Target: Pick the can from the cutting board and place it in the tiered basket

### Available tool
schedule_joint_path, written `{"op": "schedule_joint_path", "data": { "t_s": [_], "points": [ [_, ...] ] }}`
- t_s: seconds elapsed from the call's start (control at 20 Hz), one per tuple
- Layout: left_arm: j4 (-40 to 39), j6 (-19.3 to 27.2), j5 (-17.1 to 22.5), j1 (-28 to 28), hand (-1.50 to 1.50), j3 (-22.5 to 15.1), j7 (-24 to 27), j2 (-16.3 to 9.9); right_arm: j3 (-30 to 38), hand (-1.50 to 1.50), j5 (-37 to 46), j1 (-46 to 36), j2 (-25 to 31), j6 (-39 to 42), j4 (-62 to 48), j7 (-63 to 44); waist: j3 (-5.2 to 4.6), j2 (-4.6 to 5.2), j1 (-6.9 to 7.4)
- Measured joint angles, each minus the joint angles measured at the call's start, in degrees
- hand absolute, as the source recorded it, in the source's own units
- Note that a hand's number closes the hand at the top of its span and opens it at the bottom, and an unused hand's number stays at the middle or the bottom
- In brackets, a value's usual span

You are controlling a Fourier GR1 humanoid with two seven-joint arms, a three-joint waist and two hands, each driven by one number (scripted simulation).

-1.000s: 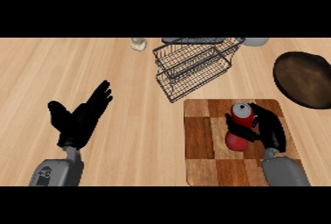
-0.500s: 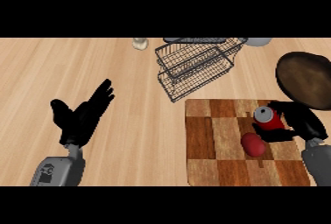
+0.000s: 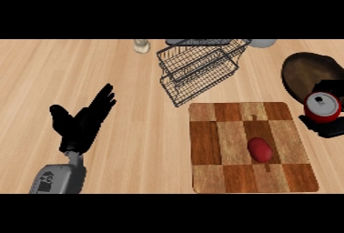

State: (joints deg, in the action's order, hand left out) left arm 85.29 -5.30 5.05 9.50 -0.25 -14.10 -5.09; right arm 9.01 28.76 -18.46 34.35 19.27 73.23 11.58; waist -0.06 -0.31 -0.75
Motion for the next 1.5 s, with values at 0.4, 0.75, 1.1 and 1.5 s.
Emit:
{"op": "schedule_joint_path", "data": {
  "t_s": [0.4, 0.75, 1.1, 1.5],
  "points": [
    [0.4, 0.6, -0.5, -0.1, 0.00, -0.4, -0.4, 0.7, 9.3, 1.50, -11.7, -3.6, 3.5, 7.5, 13.5, -6.8, 0.00, 0.03, 0.13],
    [0.9, -0.4, 0.2, 0.0, 0.00, -0.1, -0.9, 0.4, 8.9, 1.50, -15.1, -13.7, 4.0, 9.5, 18.6, -18.3, 0.01, 0.20, 0.93],
    [-1.2, -0.1, -0.8, 0.9, 0.00, -0.5, 0.0, 1.1, 2.3, 1.50, -13.2, -28.2, 2.5, 9.9, 13.8, -28.1, -0.01, 0.36, 1.56],
    [-0.8, -0.6, -0.6, 1.1, 0.00, -0.2, -0.2, 0.8, -2.6, 1.50, -7.3, -40.2, -5.4, 2.5, -1.3, -29.8, 0.00, 0.52, 2.00]
  ]
}}
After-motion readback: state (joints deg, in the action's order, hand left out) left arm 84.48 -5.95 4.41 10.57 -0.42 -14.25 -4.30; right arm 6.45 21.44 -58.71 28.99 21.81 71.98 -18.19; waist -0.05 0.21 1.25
